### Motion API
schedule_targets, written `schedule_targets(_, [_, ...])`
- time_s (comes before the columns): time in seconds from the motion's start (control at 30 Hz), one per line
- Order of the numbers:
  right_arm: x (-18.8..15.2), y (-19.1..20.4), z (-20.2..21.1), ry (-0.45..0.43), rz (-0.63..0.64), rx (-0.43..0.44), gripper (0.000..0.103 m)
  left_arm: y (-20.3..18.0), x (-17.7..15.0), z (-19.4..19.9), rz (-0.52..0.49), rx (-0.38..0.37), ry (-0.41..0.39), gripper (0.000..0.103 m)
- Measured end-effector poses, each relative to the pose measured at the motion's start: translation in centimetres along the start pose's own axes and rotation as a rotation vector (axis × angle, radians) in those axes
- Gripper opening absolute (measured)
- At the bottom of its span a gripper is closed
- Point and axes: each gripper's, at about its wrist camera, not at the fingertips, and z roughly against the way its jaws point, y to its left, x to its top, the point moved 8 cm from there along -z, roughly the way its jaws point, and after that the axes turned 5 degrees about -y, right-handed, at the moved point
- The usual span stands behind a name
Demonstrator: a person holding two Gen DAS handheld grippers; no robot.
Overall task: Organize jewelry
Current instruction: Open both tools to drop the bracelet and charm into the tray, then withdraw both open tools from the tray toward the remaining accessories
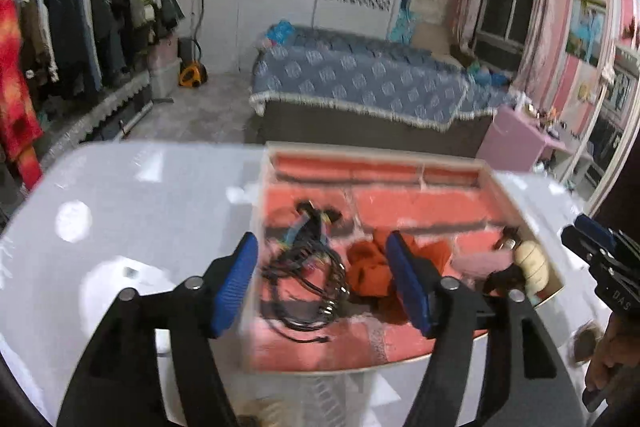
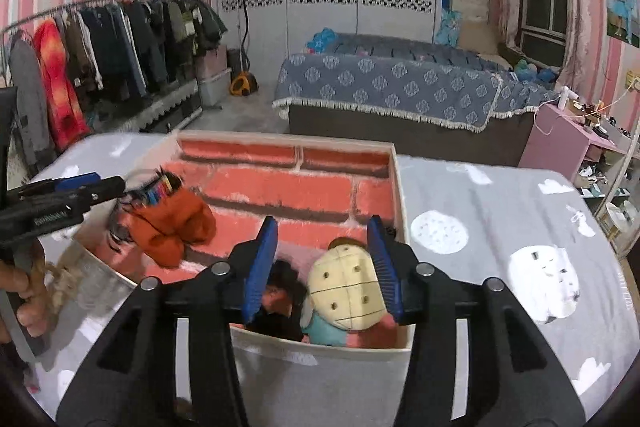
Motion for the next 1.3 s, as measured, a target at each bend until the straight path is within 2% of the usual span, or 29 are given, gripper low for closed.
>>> schedule_targets(0.13, [2.1, -1.2, 5.2, -0.094, 0.003, -0.012, 0.054, 2.7, 2.1, 6.9, 0.006, 0.030, -0.096, 0.076])
schedule_targets(0.23, [2.4, -2.1, 10.0, -0.152, 0.000, -0.018, 0.056, 4.6, 0.9, 11.6, -0.037, 0.099, -0.139, 0.080])
schedule_targets(0.37, [-0.2, -2.9, 16.5, -0.213, -0.009, -0.014, 0.062, 6.6, -3.2, 16.9, -0.073, 0.201, -0.186, 0.081])
schedule_targets(0.47, [-3.3, -2.9, 20.1, -0.219, -0.016, -0.029, 0.064, 7.1, -7.6, 20.7, -0.094, 0.246, -0.210, 0.082])
schedule_targets(0.53, [-5.5, -2.8, 21.8, -0.210, -0.003, -0.054, 0.068, 6.7, -10.1, 22.2, -0.084, 0.243, -0.213, 0.082])
schedule_targets(0.6, [-7.9, -2.2, 23.1, -0.196, 0.028, -0.073, 0.068, 6.0, -12.1, 22.9, -0.097, 0.229, -0.204, 0.083])
schedule_targets(0.7, [-9.9, -1.4, 23.9, -0.185, 0.012, -0.041, 0.069, 5.0, -14.1, 23.3, -0.141, 0.231, -0.208, 0.083])
schedule_targets(0.83, [-12.3, -1.0, 23.4, -0.144, -0.005, -0.049, 0.069, 4.7, -15.0, 22.9, -0.150, 0.233, -0.199, 0.083])
schedule_targets(0.93, [-13.0, -1.1, 23.2, -0.140, -0.008, -0.066, 0.069, 5.2, -15.3, 22.4, -0.129, 0.223, -0.181, 0.085])
schedule_targets(1.03, [-13.2, -1.0, 23.0, -0.138, -0.019, -0.084, 0.070, 5.5, -15.2, 22.2, -0.119, 0.252, -0.166, 0.089])
schedule_targets(1.3, [-13.3, -1.4, 22.2, -0.108, -0.037, -0.089, 0.071, 4.9, -15.3, 22.1, -0.157, 0.265, -0.164, 0.092])
